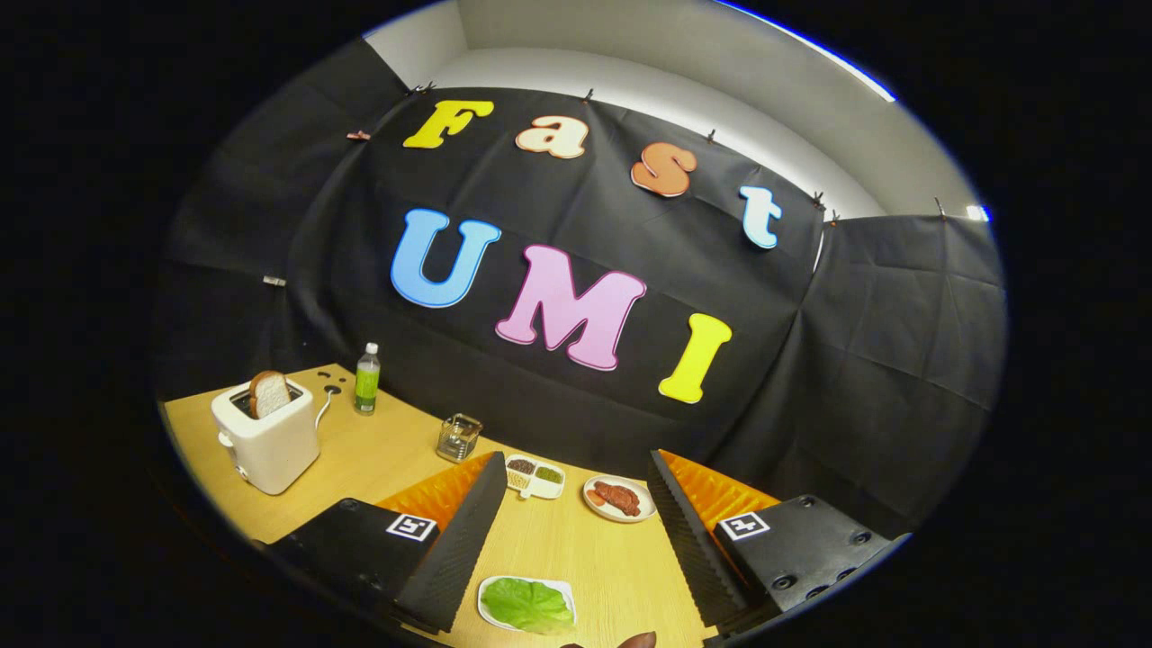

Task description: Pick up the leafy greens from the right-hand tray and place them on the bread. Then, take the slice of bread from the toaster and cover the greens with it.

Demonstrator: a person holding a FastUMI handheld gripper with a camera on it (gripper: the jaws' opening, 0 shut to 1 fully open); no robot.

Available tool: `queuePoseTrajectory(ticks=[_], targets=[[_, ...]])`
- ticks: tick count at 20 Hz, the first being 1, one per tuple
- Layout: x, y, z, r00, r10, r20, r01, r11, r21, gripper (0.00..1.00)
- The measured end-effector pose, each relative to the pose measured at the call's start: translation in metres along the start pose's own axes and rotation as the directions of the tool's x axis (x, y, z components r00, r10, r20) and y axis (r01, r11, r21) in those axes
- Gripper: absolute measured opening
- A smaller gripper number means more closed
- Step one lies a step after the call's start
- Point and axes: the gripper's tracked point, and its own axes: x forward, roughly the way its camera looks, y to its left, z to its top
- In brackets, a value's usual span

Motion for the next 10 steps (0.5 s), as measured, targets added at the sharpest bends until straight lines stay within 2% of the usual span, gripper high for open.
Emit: queuePoseTrajectory(ticks=[3,6,8,10], targets=[[0.004,0.015,-0.034,0.990,0.097,-0.107,-0.099,0.995,-0.008,0.98],[0.005,0.021,-0.076,0.958,0.166,-0.234,-0.172,0.985,-0.006,0.98],[0.005,0.023,-0.111,0.924,0.202,-0.325,-0.214,0.977,-0.001,0.98],[0.006,0.025,-0.150,0.871,0.243,-0.428,-0.264,0.964,0.011,0.97]])
